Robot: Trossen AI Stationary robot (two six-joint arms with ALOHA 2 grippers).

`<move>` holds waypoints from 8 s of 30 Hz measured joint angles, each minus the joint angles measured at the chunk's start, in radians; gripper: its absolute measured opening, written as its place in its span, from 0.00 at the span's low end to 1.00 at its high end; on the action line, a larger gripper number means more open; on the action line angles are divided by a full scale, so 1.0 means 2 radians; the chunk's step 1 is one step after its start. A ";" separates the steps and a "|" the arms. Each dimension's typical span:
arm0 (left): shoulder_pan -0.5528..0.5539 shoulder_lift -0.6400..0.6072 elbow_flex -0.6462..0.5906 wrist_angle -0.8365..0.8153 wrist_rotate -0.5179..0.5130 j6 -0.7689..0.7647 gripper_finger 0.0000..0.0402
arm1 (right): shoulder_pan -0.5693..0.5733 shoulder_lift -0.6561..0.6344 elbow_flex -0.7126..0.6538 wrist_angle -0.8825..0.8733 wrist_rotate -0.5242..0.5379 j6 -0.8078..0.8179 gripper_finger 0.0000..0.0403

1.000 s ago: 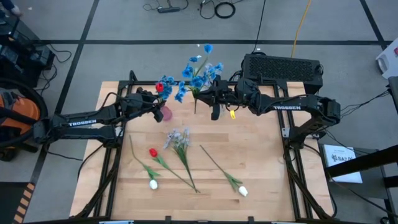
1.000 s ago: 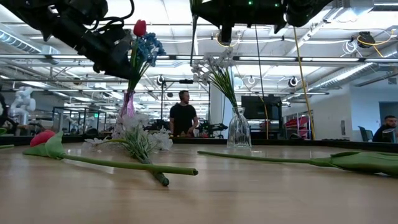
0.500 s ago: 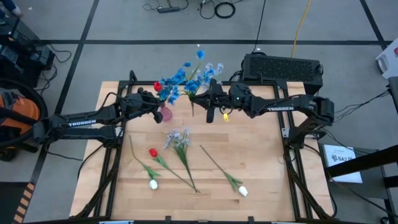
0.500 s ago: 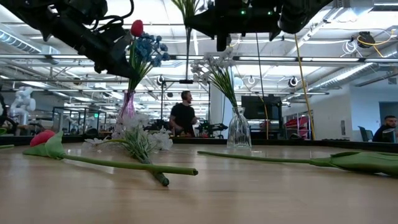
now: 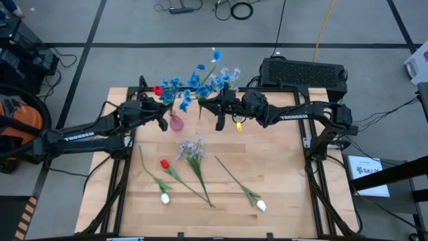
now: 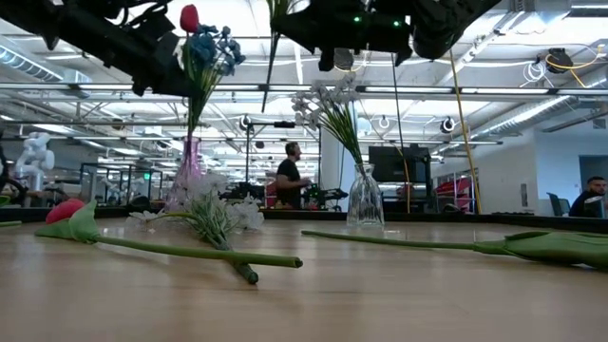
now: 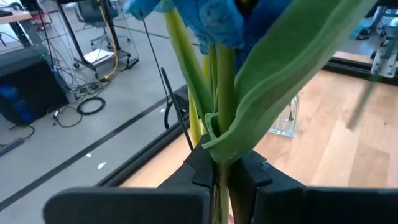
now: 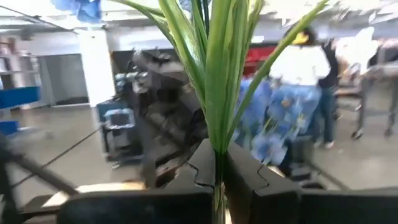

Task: Sort flowers into vase by color
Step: Put the blue flowers into the pink vase, then put the right white tulip into the transparent vase

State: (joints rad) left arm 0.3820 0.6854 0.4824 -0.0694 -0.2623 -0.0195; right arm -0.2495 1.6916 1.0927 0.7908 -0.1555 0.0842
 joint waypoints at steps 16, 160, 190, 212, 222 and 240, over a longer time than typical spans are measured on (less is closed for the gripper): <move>0.000 -0.023 0.000 -0.012 0.000 0.000 0.07 | 0.016 0.204 0.200 0.056 -0.001 -0.044 0.01; -0.001 -0.073 0.093 -0.318 0.074 0.008 0.38 | 0.037 0.055 0.247 -0.732 0.127 0.231 0.38; -0.001 -0.073 0.093 -0.318 0.103 0.013 0.38 | 0.197 0.072 0.247 -0.774 0.154 0.567 0.03; -0.001 -0.073 0.092 -0.318 0.103 0.013 0.38 | 0.353 0.071 0.216 -0.866 -0.013 0.993 0.04; -0.001 -0.073 0.092 -0.318 0.103 0.013 0.38 | 0.372 0.072 0.178 -0.871 -0.016 0.945 0.26; 0.000 -0.073 0.092 -0.318 0.103 0.013 0.38 | 0.364 0.072 0.132 -0.843 -0.014 0.265 0.40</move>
State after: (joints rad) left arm 0.3811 0.5392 0.6666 -0.7052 -0.0559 0.0074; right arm 0.4780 1.8359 1.3575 -0.8956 -0.1836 0.6144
